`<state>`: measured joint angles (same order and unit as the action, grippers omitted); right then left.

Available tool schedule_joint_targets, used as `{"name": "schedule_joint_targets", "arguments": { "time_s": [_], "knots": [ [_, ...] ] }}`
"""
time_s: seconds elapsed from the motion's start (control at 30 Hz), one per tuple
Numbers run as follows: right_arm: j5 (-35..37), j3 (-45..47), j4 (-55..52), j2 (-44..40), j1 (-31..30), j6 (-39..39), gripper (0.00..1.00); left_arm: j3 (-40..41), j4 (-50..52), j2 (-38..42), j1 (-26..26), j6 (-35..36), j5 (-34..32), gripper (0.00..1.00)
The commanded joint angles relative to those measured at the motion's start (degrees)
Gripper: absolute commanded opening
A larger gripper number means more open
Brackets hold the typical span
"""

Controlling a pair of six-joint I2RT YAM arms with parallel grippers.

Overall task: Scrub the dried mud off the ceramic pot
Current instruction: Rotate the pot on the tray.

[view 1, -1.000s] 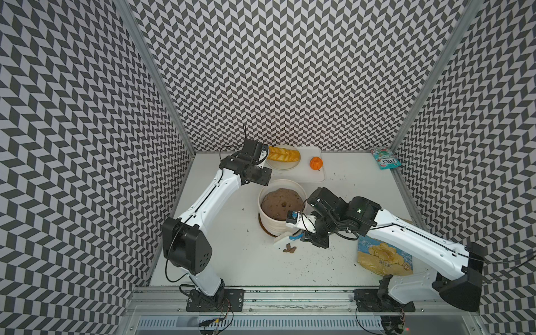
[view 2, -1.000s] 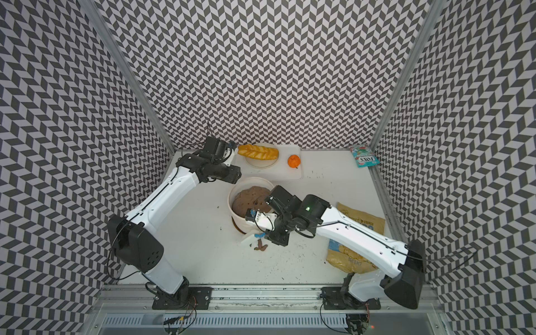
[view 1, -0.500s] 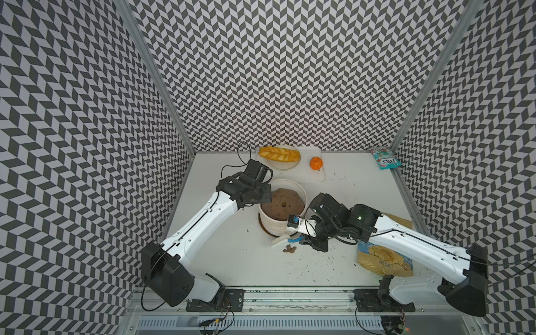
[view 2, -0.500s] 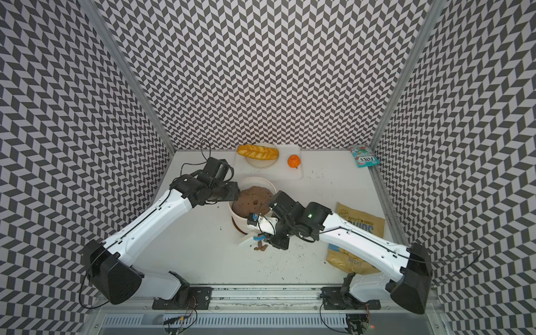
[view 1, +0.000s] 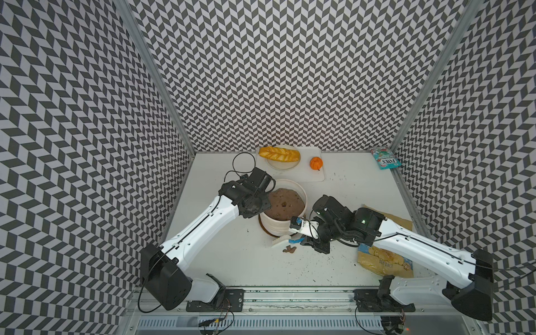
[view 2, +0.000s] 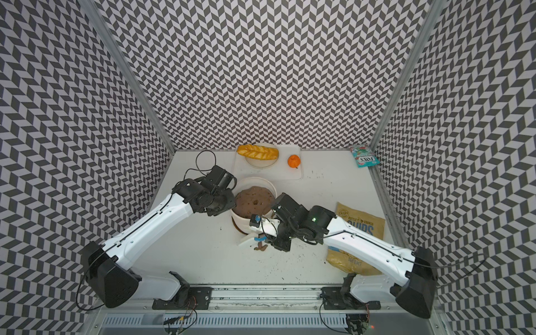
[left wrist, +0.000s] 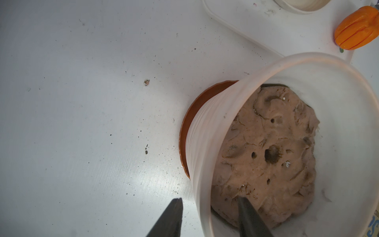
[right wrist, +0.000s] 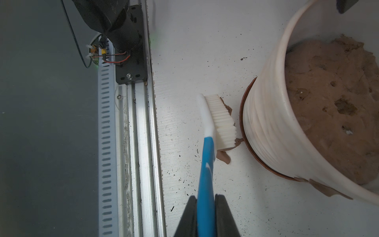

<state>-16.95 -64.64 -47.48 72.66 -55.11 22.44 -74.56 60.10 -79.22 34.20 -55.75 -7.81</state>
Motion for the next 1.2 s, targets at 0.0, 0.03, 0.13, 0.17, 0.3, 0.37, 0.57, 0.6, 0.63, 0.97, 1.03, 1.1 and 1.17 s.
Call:
{"name": "schedule_joint_targets", "arguments": {
  "time_s": [0.0, 0.03, 0.13, 0.17, 0.3, 0.37, 0.57, 0.6, 0.63, 0.97, 1.03, 1.1, 1.17],
  "knots": [
    [-0.17, 0.28, 3.13, -1.47, -0.33, -0.72, 0.0, 1.31, 0.4, 1.88, 0.78, -5.08, 2.09, 0.41],
    [0.14, 0.23, 3.26, -1.54, -0.31, -0.87, 0.0, 1.69, 0.23, 1.56, 1.21, -5.55, 2.46, 0.4],
    [0.89, 0.38, 3.54, -1.8, -0.33, -1.15, 0.0, 2.37, 0.22, 0.7, 1.97, -6.8, 3.48, 0.37],
    [1.02, 0.46, 3.59, -1.96, -0.3, -1.29, 0.0, 2.52, 0.3, 0.52, 2.38, -7.23, 3.32, 0.37],
    [1.51, 0.74, 3.98, -2.37, -0.3, -1.79, 0.0, 1.46, 1.08, -1.1, 2.9, -7.4, 2.65, 0.32],
    [1.78, 1.1, 4.04, -2.59, -0.34, -2.08, 0.0, 0.97, 1.53, -1.59, 3.11, -7.53, 2.13, 0.29],
    [1.83, 1.89, 4.41, -2.32, -0.32, -2.49, 0.0, -1.2, 3.92, -4.81, 3.25, -6.4, 0.01, 0.24],
    [1.88, 1.91, 4.42, -2.34, -0.3, -2.46, 0.0, -1.46, 4.25, -5.39, 3.27, -6.5, 0.0, 0.24],
    [1.92, 1.89, 4.42, -2.37, -0.32, -2.44, 0.0, -1.72, 4.49, -5.75, 3.25, -6.49, 0.06, 0.23],
    [1.78, 2.41, 4.76, -3.03, -0.3, -2.38, 0.0, -6.53, 6.35, -9.85, 3.2, -1.52, -3.27, 0.13],
    [1.68, 2.42, 4.85, -3.3, -0.32, -2.34, 0.0, -6.62, 5.77, -10.57, 3.09, -0.15, -3.48, 0.11],
    [1.66, 2.55, 4.98, -3.61, -0.34, -2.34, 0.0, -7.21, 5.21, -11.24, 2.69, 1.68, -4.04, 0.09],
    [1.57, 2.64, 5.18, -3.86, -0.29, -2.36, 0.0, -7.8, 3.47, -11.64, 1.96, 5.22, -3.83, 0.07]
  ]
}}
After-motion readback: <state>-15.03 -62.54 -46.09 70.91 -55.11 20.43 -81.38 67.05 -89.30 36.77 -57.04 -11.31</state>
